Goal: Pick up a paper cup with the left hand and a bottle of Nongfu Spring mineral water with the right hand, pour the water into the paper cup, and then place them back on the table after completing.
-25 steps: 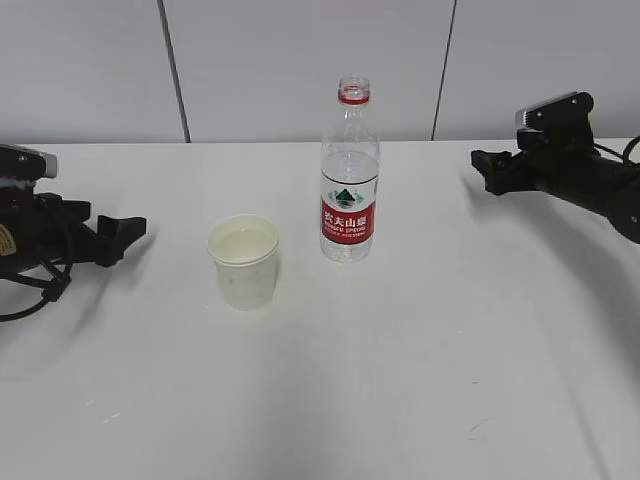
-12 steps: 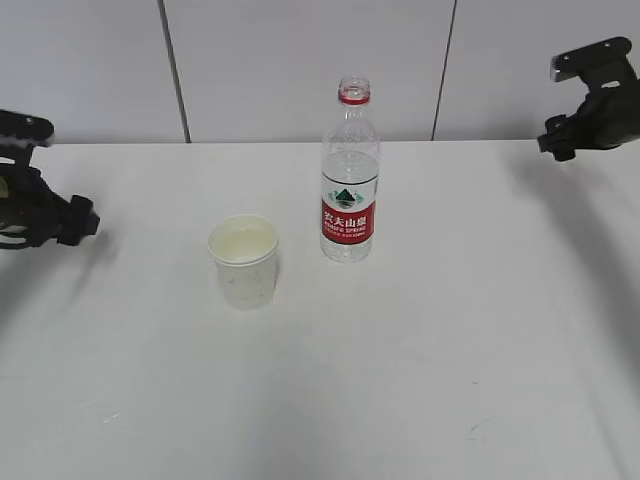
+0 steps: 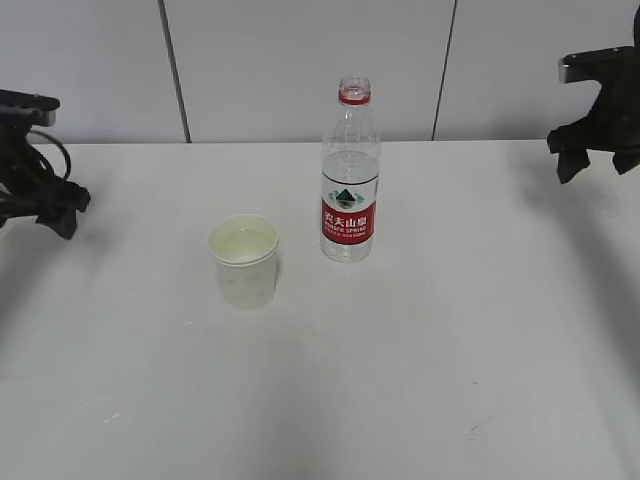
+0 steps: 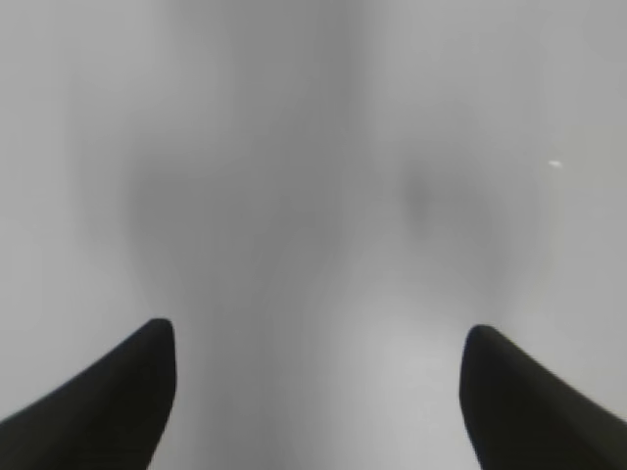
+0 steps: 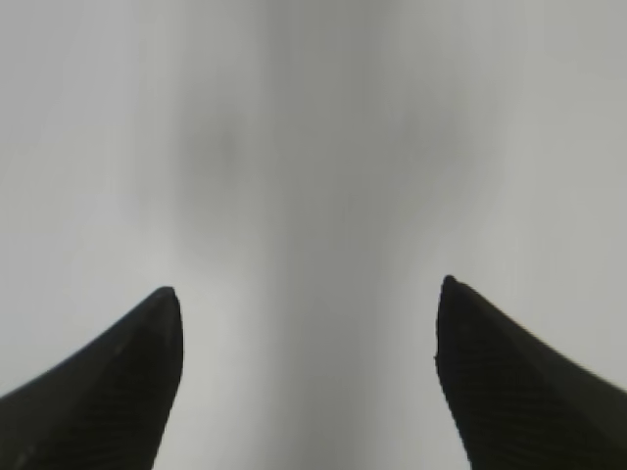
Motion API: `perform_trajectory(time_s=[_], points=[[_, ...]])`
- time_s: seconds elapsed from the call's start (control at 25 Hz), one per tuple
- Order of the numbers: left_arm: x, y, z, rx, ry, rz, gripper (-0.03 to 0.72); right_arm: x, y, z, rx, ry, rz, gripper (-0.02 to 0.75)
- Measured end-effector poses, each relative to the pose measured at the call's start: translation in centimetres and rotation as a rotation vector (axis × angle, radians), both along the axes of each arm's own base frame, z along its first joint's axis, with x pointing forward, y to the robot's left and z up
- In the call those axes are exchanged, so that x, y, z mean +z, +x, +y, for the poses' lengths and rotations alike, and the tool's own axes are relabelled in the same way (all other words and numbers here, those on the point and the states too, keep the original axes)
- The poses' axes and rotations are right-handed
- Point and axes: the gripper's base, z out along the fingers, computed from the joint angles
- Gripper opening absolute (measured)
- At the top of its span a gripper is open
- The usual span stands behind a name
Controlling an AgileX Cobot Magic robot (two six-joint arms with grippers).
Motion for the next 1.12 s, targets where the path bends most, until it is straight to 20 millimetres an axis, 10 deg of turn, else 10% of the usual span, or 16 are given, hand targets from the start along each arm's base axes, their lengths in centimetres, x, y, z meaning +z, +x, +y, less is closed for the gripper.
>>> perform_trajectory(time_s=[0.6,1.12], points=[[7.2,-0.6,0.0,-0.04,-0.174,0.165,0.542,10.1,-1.6,1.2,0.058,0.079,-0.063,0.594],[14.6,-12.2,0.0,-0.052,-0.138,0.025,0.545,17.0,-14.9,2.7,0.1,0.061,-0.092,0.594]])
